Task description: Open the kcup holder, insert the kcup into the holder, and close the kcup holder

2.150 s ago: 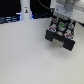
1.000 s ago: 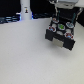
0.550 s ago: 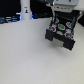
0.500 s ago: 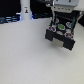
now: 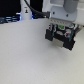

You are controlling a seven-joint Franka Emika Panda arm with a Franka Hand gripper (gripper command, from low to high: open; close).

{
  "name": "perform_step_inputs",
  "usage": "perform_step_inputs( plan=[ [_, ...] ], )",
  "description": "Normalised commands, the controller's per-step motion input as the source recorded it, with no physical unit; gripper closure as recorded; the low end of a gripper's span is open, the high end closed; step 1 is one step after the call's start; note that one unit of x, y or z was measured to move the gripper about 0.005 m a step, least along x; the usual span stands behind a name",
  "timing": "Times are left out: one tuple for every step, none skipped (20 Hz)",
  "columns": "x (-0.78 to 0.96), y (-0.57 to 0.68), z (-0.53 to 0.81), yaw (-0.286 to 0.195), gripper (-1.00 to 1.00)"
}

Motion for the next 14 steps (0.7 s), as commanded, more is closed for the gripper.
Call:
perform_step_inputs(
  plan=[
    [0.16, 0.06, -0.22, 0.067, -1.0],
    [0.07, 0.14, -0.2, 0.078, -1.0],
    [0.0, 0.21, -0.19, 0.103, -1.0],
    [-0.13, 0.24, -0.28, 0.163, -1.0],
    [-0.18, 0.22, -0.27, 0.187, -1.0],
    [-0.22, 0.2, -0.24, 0.213, -1.0],
    [-0.18, 0.16, -0.18, 0.232, -1.0],
    [-0.16, 0.16, -0.15, 0.238, -1.0],
    [-0.16, 0.17, -0.14, 0.232, -1.0],
    [-0.16, 0.2, -0.13, 0.224, -1.0],
    [-0.16, 0.23, -0.14, 0.211, -1.0],
    [-0.21, 0.26, -0.12, 0.191, -1.0],
    [-0.26, 0.3, -0.1, 0.166, -1.0],
    [-0.29, 0.3, -0.1, 0.165, -1.0]
  ],
)
